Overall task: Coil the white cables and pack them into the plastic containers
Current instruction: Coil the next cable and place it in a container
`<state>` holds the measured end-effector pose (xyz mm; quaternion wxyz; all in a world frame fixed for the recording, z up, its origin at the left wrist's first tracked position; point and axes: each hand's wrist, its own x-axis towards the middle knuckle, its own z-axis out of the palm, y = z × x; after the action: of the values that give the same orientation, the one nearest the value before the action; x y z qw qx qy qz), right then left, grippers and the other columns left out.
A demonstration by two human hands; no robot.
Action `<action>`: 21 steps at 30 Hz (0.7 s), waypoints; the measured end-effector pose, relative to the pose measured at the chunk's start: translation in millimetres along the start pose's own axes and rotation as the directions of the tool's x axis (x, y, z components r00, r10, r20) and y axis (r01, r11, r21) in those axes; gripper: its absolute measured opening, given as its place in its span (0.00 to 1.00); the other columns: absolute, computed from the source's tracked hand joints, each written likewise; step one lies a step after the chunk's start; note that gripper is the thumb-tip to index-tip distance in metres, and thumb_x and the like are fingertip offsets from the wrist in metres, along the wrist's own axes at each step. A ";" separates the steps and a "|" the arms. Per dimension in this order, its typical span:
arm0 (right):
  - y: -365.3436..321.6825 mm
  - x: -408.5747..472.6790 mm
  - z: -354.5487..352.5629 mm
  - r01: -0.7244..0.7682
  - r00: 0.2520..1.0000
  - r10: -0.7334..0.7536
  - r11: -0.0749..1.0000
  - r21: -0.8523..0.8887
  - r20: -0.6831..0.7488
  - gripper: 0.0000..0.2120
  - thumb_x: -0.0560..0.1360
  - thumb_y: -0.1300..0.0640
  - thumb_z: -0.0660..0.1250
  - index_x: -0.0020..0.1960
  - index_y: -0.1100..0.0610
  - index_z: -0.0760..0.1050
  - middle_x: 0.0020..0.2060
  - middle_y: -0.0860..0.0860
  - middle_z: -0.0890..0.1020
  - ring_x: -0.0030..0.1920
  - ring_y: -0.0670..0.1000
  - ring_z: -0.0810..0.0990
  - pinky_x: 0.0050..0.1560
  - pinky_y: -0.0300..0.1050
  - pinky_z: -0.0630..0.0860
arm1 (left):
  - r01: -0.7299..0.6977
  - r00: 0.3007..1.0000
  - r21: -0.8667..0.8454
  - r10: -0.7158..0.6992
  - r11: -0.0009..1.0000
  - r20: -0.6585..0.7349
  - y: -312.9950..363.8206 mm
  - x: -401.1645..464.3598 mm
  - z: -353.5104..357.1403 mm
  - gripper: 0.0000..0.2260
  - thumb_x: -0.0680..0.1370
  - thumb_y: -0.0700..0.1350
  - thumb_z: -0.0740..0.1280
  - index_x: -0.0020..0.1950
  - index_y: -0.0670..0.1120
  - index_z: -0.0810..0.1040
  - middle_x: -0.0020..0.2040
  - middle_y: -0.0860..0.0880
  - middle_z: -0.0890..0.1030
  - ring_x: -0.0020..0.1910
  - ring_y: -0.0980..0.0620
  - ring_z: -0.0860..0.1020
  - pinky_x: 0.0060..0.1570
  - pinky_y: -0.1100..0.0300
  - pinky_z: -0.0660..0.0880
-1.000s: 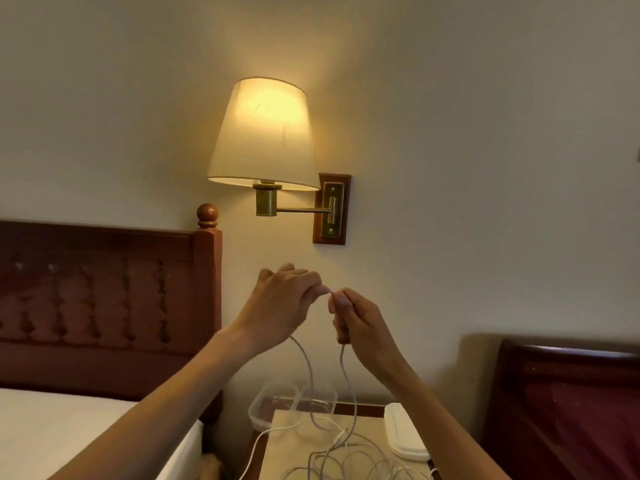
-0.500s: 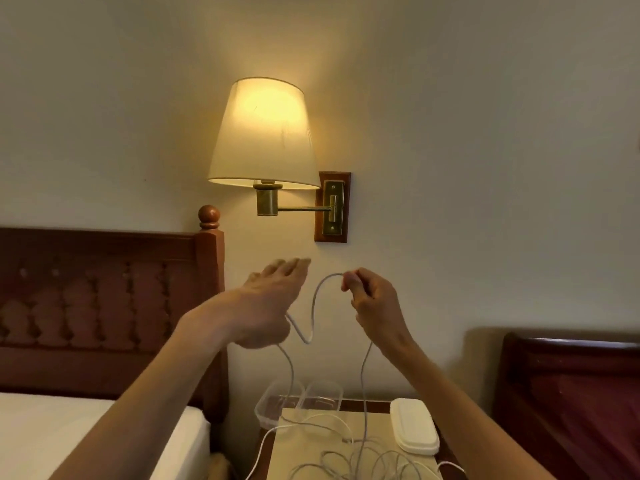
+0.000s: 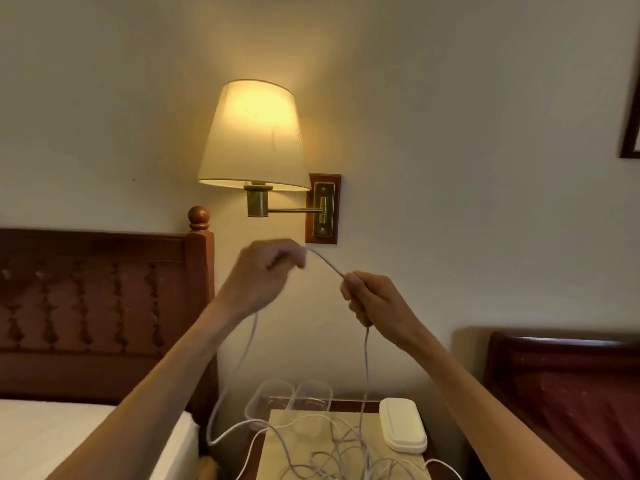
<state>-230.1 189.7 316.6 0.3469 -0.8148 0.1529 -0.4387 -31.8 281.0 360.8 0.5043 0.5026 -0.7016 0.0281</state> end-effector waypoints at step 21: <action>7.4 -32.9 -29.2 -0.426 0.904 0.401 0.856 0.292 0.146 0.19 0.84 0.50 0.52 0.39 0.55 0.72 0.26 0.47 0.64 0.26 0.45 0.60 0.26 0.36 0.61 | -0.216 0.973 0.149 0.200 0.965 0.117 -30.6 -2.1 69.3 0.10 0.82 0.46 0.58 0.42 0.48 0.72 0.34 0.57 0.73 0.33 0.57 0.74 0.36 0.68 0.68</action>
<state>-272.3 190.1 302.4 0.5650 -0.7133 0.2381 -0.3397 -56.5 229.5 311.0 0.4203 0.4659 -0.7706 0.1118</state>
